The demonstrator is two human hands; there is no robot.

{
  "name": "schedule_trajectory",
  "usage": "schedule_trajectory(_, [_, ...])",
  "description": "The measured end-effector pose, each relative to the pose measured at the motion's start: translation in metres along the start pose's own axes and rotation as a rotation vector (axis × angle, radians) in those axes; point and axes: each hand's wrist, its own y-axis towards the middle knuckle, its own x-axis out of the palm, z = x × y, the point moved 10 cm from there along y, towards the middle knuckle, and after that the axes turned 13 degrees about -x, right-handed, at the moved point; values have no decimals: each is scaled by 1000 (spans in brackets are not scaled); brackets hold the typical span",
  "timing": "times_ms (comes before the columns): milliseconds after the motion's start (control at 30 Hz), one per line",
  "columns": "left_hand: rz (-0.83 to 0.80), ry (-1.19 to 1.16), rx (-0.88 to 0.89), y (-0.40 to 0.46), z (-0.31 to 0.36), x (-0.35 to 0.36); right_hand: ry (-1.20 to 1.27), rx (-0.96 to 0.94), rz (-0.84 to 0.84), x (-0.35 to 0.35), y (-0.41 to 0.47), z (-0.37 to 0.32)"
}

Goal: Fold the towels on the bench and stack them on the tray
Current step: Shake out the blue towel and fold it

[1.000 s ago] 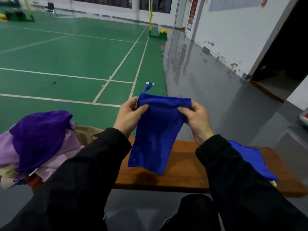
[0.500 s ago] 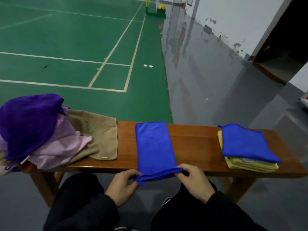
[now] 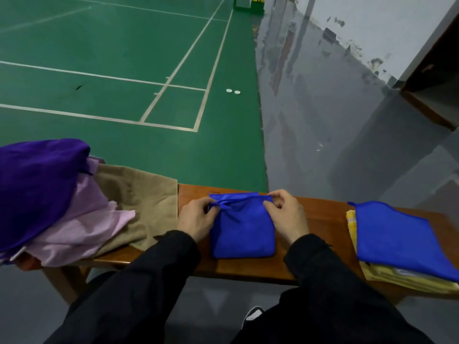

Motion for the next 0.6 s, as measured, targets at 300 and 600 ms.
schedule_trajectory(300, [37, 134, -124, 62, -26, 17, -229, 31, -45, 42, 50, 31])
schedule_trajectory(600, [208, 289, -166, 32, -44, 10, -199, -54, 141, 44, 32, 33])
